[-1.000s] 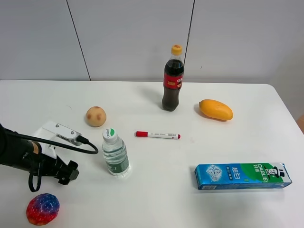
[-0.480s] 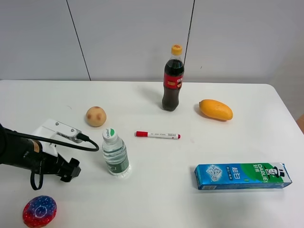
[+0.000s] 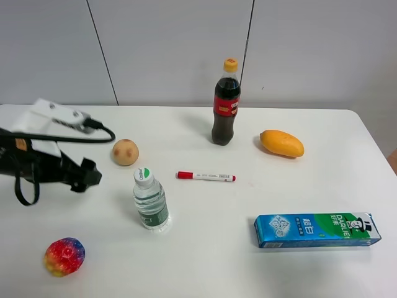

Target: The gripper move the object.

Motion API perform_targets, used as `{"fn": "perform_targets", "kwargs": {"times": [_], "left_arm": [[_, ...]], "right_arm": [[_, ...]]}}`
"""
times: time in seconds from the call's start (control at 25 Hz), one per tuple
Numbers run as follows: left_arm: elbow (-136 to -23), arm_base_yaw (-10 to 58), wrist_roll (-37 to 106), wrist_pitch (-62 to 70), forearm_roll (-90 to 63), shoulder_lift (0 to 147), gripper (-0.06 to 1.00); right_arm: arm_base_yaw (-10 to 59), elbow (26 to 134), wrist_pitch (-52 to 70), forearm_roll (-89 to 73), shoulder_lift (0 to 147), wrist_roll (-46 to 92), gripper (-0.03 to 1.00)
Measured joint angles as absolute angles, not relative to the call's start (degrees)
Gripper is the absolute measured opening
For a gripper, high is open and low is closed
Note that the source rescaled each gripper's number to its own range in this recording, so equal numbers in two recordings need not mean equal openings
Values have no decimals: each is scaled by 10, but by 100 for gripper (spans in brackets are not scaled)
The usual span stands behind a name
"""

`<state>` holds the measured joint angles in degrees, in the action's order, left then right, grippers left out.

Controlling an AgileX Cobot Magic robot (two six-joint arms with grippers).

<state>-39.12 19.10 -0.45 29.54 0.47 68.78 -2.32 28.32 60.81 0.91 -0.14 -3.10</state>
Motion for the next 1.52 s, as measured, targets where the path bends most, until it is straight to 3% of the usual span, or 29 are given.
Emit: {"fn": "perform_targets", "kwargs": {"times": [0.32,0.52,0.72,1.04,1.52], "left_arm": [[-585,191,-4,485,17,586,99],[-678,190,-4,597,120,584,99],[-740,145,0,661,178,556,99],[-750,49,23,692,154,443,99],[-625,41,0,695,63,243,99]], "right_arm": [[-23,283,608,9,-1,-31,100],[-23,283,608,9,-1,-31,100],[-23,283,608,9,-1,-31,100],[-23,283,608,9,-1,-31,100],[-23,283,608,9,-1,-31,100]]}}
